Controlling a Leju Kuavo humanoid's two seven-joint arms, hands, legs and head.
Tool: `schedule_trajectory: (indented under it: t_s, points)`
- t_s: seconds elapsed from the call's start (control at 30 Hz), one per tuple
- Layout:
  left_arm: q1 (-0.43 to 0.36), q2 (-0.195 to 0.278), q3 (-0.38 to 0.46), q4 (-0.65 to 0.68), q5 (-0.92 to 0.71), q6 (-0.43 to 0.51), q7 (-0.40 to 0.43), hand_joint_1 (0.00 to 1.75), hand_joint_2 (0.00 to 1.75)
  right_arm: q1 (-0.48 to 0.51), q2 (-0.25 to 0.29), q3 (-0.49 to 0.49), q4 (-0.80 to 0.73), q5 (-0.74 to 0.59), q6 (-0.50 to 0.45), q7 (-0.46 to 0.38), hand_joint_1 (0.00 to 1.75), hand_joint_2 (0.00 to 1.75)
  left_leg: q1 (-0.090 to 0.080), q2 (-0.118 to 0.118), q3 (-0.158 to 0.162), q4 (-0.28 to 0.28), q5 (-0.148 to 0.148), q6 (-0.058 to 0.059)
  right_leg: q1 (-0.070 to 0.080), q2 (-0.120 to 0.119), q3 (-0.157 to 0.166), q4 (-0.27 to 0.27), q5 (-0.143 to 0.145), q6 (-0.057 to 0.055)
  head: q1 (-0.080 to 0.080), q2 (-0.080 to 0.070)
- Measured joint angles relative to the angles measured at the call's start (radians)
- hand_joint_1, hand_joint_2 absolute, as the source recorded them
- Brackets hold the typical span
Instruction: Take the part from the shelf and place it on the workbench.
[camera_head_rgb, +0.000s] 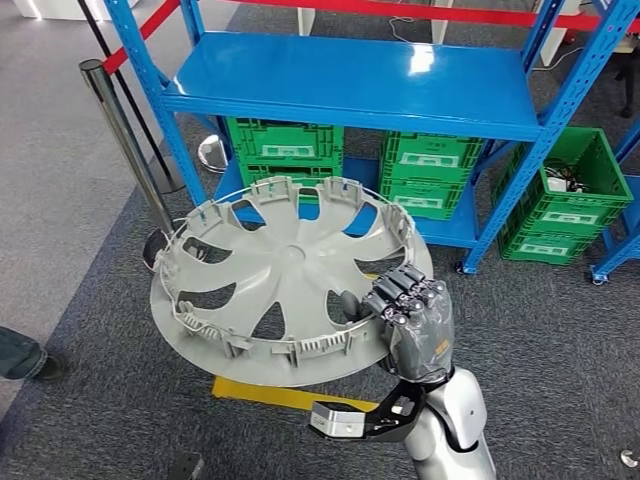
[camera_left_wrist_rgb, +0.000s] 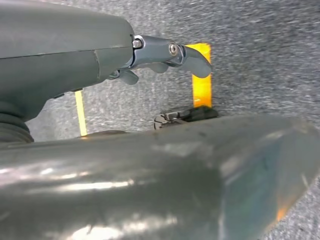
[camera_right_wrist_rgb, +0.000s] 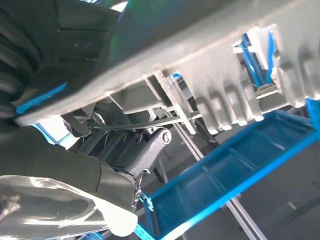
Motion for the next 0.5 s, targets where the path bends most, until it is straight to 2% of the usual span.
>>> schedule_trajectory:
  t_s: [0.03,0.07,0.1,0.13,0.17,0.2,0.23,0.27,0.3,0.33,0.37,0.4,0.43,0.47,0.5]
  points:
    - [-0.001,0.0,-0.001,0.0,-0.001,-0.001,0.0,0.0,0.0,0.0,0.002,0.0,0.0,-0.002,0.0,0.0,1.75,1.75,-0.002,0.0,0.002,-0.02,0.002,0.003,-0.001,-0.001,-0.003,-0.006,0.015,0.006,0.0,0.0]
    - [-0.002,-0.001,-0.003,0.0,-0.003,-0.003,0.0,0.0,0.0,0.001,0.003,0.0,0.0,-0.006,0.0,0.0,1.75,1.75,-0.001,0.003,-0.009,-0.021,0.015,0.005,-0.002,0.0,-0.007,-0.01,0.022,0.012,-0.001,0.0]
    - [-0.001,-0.002,-0.005,0.0,-0.004,-0.004,0.0,0.0,0.0,0.001,0.004,0.0,0.0,-0.009,0.0,0.0,1.75,1.75,0.001,0.005,-0.02,-0.024,0.029,0.011,-0.002,0.002,-0.015,-0.006,0.01,0.017,-0.002,0.0]
    - [0.0,-0.002,-0.008,0.001,-0.006,-0.005,0.001,0.0,0.0,0.002,0.004,0.0,0.0,-0.012,0.0,0.0,1.75,1.75,0.004,0.008,-0.035,-0.026,0.044,0.016,-0.003,0.004,-0.027,0.017,-0.025,0.022,-0.001,0.0]
    - [0.0,-0.003,-0.011,0.001,-0.008,-0.006,0.001,0.0,0.0,0.003,0.004,-0.001,0.0,-0.014,0.0,0.0,1.75,1.75,0.006,0.011,-0.052,-0.026,0.059,0.021,-0.004,0.007,-0.042,0.061,-0.079,0.025,0.001,0.0]
    - [0.0,-0.003,-0.013,0.001,-0.008,-0.006,0.001,0.0,0.0,0.003,0.004,-0.001,-0.001,-0.015,0.0,-0.001,1.75,1.75,0.005,0.012,-0.07,-0.023,0.074,0.025,-0.004,0.007,-0.057,0.124,-0.138,0.029,0.004,0.0]
    - [0.0,-0.004,-0.015,0.001,-0.008,-0.006,0.001,0.0,0.0,0.004,0.004,-0.001,-0.001,-0.016,0.0,-0.001,1.75,1.75,0.005,0.013,-0.091,-0.019,0.088,0.026,-0.005,0.007,-0.068,0.197,-0.181,0.032,0.007,0.0]
    - [-0.001,-0.005,-0.016,0.001,-0.008,-0.006,0.001,0.0,0.0,0.004,0.004,-0.001,-0.001,-0.016,0.0,-0.001,1.75,1.75,0.004,0.014,-0.112,-0.014,0.101,0.026,-0.006,0.007,-0.072,0.258,-0.196,0.036,0.008,0.0]
    - [-0.001,-0.005,-0.016,0.001,-0.008,-0.007,0.001,0.0,0.0,0.005,0.004,-0.002,-0.001,-0.016,0.0,-0.001,1.75,1.75,0.004,0.015,-0.135,-0.007,0.113,0.025,-0.006,0.007,-0.064,0.296,-0.186,0.038,0.009,0.0]
    - [-0.001,-0.006,-0.016,0.001,-0.008,-0.007,0.001,0.0,0.0,0.005,0.004,-0.002,-0.001,-0.016,0.0,-0.001,1.75,1.75,0.005,0.016,-0.157,0.001,0.124,0.023,-0.007,0.007,-0.043,0.303,-0.158,0.04,0.009,0.0]
    - [-0.001,-0.006,-0.017,0.001,-0.008,-0.007,0.001,0.0,0.0,0.005,0.004,-0.002,-0.001,-0.016,0.0,0.0,1.75,1.75,0.005,0.017,-0.179,0.01,0.135,0.02,-0.009,0.007,-0.002,0.273,-0.128,0.041,0.009,0.0]
    - [-0.001,-0.006,-0.017,0.001,-0.008,-0.007,0.001,0.0,0.0,0.005,0.004,-0.002,-0.001,-0.016,0.0,0.0,1.75,1.75,0.005,0.017,-0.197,0.019,0.144,0.015,-0.01,0.007,0.055,0.211,-0.121,0.041,0.009,0.0]
    - [-0.001,-0.007,-0.017,0.001,-0.008,-0.007,0.001,0.0,0.0,0.004,0.004,-0.001,-0.002,-0.016,0.0,0.0,1.75,1.75,0.004,0.016,-0.213,0.03,0.152,0.01,-0.01,0.008,0.122,0.128,-0.134,0.041,0.01,0.0]
    - [-0.002,-0.007,-0.017,0.0,-0.008,-0.007,0.001,0.0,0.0,0.004,0.004,-0.001,-0.004,-0.015,0.0,0.0,1.75,1.75,0.003,0.015,-0.224,0.038,0.162,0.005,-0.009,0.008,0.173,0.056,-0.157,0.038,0.01,0.0]
    - [-0.002,-0.006,-0.017,0.0,-0.008,-0.007,0.001,0.0,0.0,0.004,0.005,0.0,-0.006,-0.015,0.0,0.0,1.75,1.75,0.002,0.015,-0.23,0.041,0.171,0.0,-0.008,0.009,0.203,0.006,-0.181,0.034,0.012,0.0]
